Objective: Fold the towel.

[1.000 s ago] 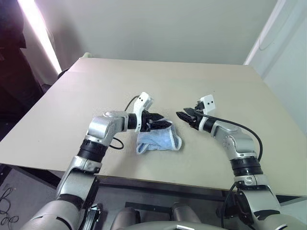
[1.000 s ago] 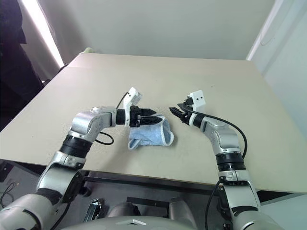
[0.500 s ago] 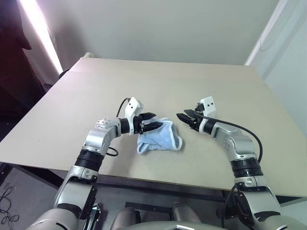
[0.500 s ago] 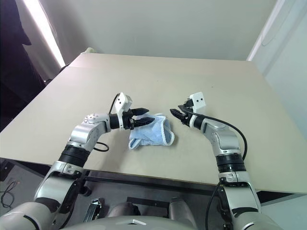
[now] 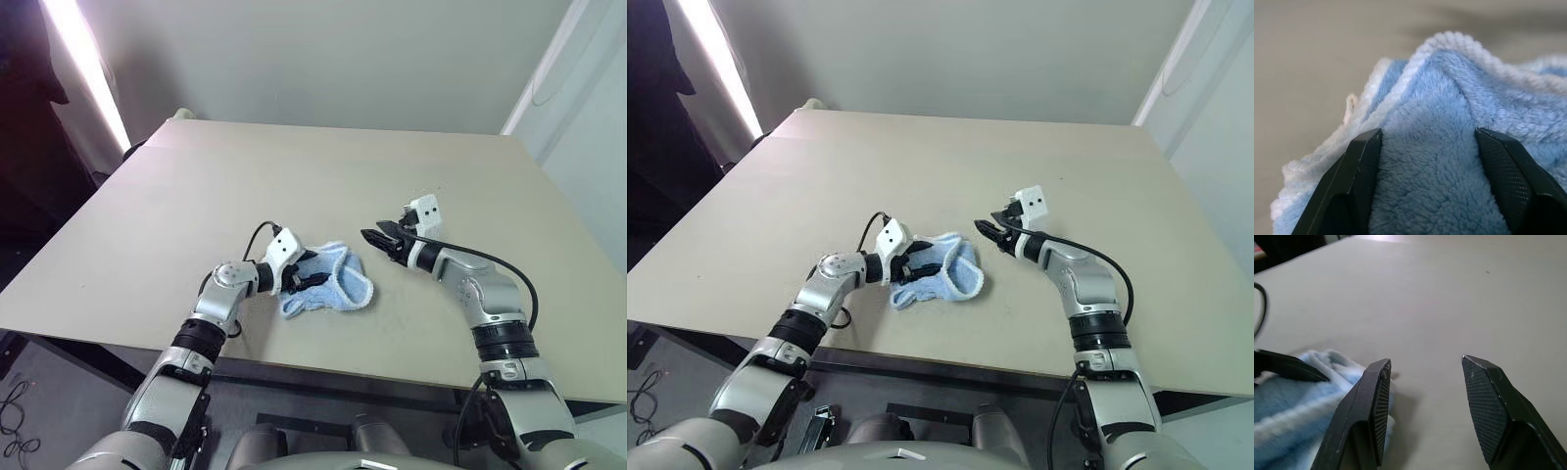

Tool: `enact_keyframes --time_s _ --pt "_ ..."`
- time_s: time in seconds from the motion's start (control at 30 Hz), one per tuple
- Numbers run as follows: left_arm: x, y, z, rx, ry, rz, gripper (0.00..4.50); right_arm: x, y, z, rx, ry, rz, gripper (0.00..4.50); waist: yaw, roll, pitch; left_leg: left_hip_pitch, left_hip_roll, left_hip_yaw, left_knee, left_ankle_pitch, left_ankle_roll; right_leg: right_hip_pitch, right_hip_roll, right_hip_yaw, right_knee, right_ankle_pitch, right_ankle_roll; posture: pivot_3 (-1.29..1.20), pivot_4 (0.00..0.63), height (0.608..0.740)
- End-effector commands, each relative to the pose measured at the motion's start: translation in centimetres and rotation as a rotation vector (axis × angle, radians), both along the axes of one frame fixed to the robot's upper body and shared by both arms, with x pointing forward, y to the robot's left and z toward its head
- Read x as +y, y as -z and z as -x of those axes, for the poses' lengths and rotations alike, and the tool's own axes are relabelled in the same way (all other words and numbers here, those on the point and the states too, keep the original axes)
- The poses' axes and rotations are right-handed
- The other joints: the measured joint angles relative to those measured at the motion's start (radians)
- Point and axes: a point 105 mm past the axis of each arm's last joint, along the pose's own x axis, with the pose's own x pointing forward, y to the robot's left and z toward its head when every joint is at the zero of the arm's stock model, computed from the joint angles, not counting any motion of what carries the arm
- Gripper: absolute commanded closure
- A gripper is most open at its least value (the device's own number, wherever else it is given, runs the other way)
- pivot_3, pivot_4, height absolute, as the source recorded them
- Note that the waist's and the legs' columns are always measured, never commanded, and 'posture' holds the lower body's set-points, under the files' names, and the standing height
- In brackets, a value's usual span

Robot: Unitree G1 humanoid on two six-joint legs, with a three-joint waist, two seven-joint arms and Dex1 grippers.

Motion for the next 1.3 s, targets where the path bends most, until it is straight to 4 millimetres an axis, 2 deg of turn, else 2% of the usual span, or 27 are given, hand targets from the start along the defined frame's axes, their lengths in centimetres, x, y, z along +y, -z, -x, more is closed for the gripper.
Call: enact_keyframes --time_s 0.03,0.17,0.3,0.4,0.47,0.6,0.73,0.87,0.97,1.17,1.3 --pt "-0.2 -4.0 0.1 -0.053 0.043 0.117 1.29 0.3 -2.3 0.3 -0.015 -0.054 -0.091 1.51 0.000 0.000 0.000 0.000 0.000 0.000 0.000 0.000 0.000 0.000 0.000 0.000 0.000 0.000 0.000 0.00 0.000 0.716" --pt "0.8 -6.6 0.7 -0.073 0.068 0.159 1.29 -0.5 -2.5 0.4 0.149 -0.042 -0.212 0.06 0.000 0.000 0.000 -0.001 0.001 0.000 -0.001 0.000 0.000 -0.001 0.000 0.000 0.000 0.000 0.000 0.00 0.000 0.716" --pt "2.7 -7.9 1.5 -0.094 0.062 0.141 1.29 -1.2 -3.2 0.8 0.365 -0.073 -0.326 0.02 -0.006 0.001 0.000 0.000 0.002 0.000 -0.001 0.000 0.000 -0.001 0.000 0.000 0.001 0.000 0.000 0.00 0.000 0.716" --pt "4.5 -8.3 2.2 -0.091 0.040 0.118 1.29 -1.0 -2.5 1.7 0.543 -0.114 -0.319 0.02 -0.006 0.001 0.000 0.000 0.003 0.000 -0.001 0.000 0.000 -0.002 0.001 0.000 0.001 0.000 -0.001 0.00 0.000 0.716" --pt "5.4 -8.2 2.8 -0.072 0.029 0.109 1.29 -0.7 -2.2 2.1 0.597 -0.131 -0.312 0.02 -0.004 0.001 0.000 0.000 0.003 0.000 -0.001 0.000 0.000 -0.001 0.001 -0.001 0.000 0.000 -0.001 0.00 0.000 0.716" --pt "6.4 -8.0 3.9 -0.058 0.023 0.082 1.29 0.1 -0.7 2.7 0.643 -0.150 -0.227 0.02 -0.004 0.001 0.000 -0.001 0.003 0.000 -0.001 0.000 0.000 -0.002 0.000 -0.001 -0.001 0.000 -0.001 0.00 0.000 0.716" --pt "6.6 -8.2 4.7 -0.051 0.022 0.081 1.29 0.6 0.5 3.0 0.656 -0.161 -0.157 0.02 -0.001 0.001 0.000 -0.001 0.003 0.000 -0.001 0.000 0.000 -0.002 0.000 -0.001 -0.001 0.000 -0.001 0.00 0.000 0.716" --pt "6.8 -7.9 6.4 -0.023 0.045 0.047 1.29 2.7 0.8 4.1 0.682 -0.263 -0.150 0.02 -0.008 0.001 0.000 -0.001 0.003 0.000 -0.001 0.000 0.000 -0.002 0.001 -0.001 -0.001 0.000 -0.001 0.00 0.000 0.716" --pt "7.3 -7.6 6.8 -0.013 0.032 0.027 1.29 3.1 1.9 4.3 0.693 -0.264 -0.098 0.02 -0.015 0.001 0.001 -0.001 0.003 0.000 -0.002 0.000 0.000 -0.002 0.001 -0.001 0.000 0.000 -0.001 0.00 0.000 0.716" --pt "8.2 -7.6 6.8 0.003 -0.015 0.035 1.29 4.9 1.0 4.2 0.711 -0.317 -0.184 0.02 -0.026 0.001 0.001 -0.001 0.003 0.000 -0.001 0.000 0.000 -0.001 0.001 -0.001 0.000 0.000 -0.001 0.00 0.000 0.716" --pt "8.8 -7.5 6.5 0.019 -0.044 0.036 1.29 5.0 0.3 3.7 0.732 -0.306 -0.257 0.02 -0.027 0.001 0.001 -0.001 0.003 0.000 -0.001 0.000 0.000 -0.002 0.001 -0.001 0.000 0.000 -0.001 0.00 0.000 0.716"
